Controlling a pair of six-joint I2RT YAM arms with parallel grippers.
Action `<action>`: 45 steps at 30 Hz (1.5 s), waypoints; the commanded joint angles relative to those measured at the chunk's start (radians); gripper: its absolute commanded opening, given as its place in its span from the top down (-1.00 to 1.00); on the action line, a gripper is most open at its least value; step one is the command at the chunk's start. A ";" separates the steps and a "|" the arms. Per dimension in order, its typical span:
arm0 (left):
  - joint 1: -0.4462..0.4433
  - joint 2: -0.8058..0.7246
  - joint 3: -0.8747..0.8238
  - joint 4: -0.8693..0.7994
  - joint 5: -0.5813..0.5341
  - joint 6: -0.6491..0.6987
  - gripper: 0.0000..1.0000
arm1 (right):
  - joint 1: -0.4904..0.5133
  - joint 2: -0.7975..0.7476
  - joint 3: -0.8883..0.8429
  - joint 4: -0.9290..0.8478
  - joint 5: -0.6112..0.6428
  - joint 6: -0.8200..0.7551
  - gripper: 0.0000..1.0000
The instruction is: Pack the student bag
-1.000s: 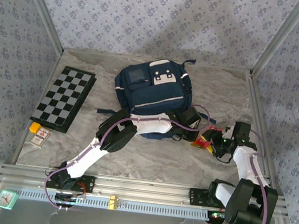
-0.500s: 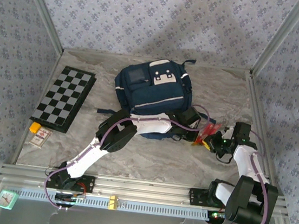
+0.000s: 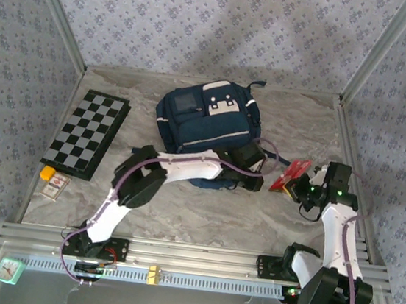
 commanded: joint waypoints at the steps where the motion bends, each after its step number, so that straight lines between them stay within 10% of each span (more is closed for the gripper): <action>1: 0.011 -0.196 -0.058 -0.036 -0.102 0.102 0.36 | 0.008 -0.022 0.082 -0.090 -0.015 -0.005 1.00; 12: 0.132 -0.447 -0.262 -0.169 -0.447 0.479 -0.07 | 0.219 0.034 0.238 -0.103 -0.059 0.030 1.00; 26: 0.187 -0.348 -0.282 -0.092 -0.481 0.739 -0.34 | 0.348 0.098 0.267 -0.014 -0.029 0.082 1.00; 45: 0.307 -0.347 -0.198 -0.093 -0.378 0.726 0.15 | 0.366 0.130 0.295 -0.051 -0.048 0.029 1.00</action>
